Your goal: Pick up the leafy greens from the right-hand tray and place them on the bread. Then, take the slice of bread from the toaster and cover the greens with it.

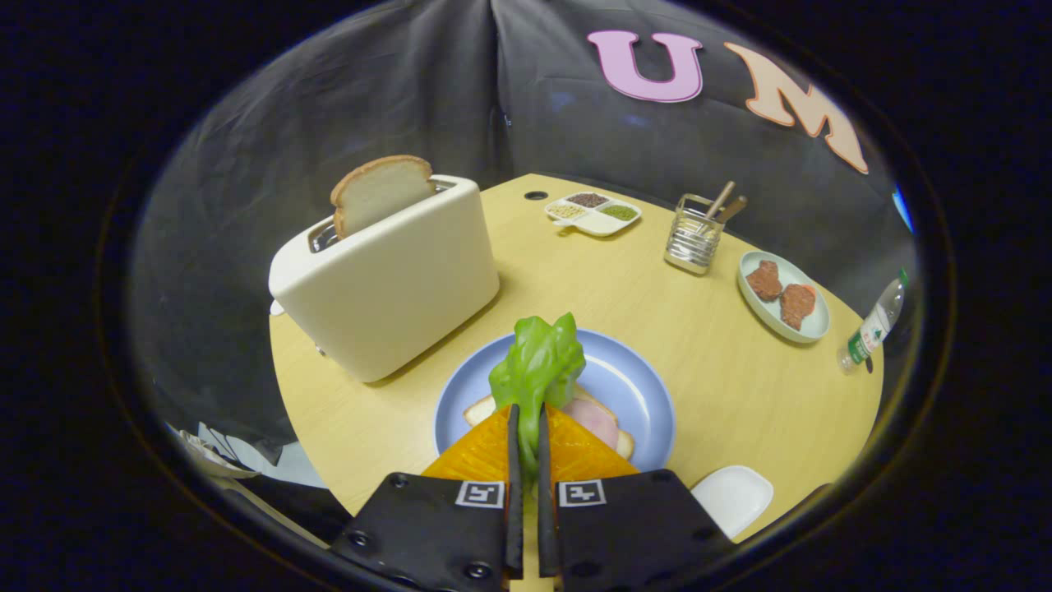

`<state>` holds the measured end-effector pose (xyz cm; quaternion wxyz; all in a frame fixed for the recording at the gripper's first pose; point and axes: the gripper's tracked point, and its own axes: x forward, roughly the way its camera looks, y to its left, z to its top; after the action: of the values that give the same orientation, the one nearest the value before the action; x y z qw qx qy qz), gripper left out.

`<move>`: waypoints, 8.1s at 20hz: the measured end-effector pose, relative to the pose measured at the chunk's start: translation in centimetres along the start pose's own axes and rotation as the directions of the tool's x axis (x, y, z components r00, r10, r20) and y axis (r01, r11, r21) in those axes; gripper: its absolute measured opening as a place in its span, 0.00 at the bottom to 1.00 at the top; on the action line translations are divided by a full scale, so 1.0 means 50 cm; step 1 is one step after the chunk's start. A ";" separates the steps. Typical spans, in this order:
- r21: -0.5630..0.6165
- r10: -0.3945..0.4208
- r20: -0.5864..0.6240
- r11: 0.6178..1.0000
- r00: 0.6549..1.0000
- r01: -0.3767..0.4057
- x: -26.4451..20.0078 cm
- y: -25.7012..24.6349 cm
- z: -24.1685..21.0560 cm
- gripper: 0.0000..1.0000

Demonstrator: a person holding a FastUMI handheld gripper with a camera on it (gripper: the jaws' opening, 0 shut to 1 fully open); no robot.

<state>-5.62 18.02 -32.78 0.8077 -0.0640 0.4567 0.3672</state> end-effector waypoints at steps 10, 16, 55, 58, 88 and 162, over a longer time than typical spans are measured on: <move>0.008 -0.021 -0.064 1.000 0.998 0.022 0.051 -0.015 -0.022 0.16; 0.033 0.007 -0.085 0.999 0.996 -0.004 0.045 -0.001 -0.027 0.50; 0.174 0.031 0.146 0.983 0.989 -0.057 0.024 0.236 0.389 0.98; 0.204 0.020 0.138 0.978 0.990 -0.048 0.055 0.232 0.394 0.97; 0.314 0.006 0.233 0.946 0.973 -0.081 -0.095 0.155 0.403 0.08; 0.398 -0.567 0.529 0.823 0.631 0.405 -0.646 -0.229 0.153 0.98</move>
<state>-2.99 -4.14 -5.68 0.9823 0.0388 0.1674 0.0752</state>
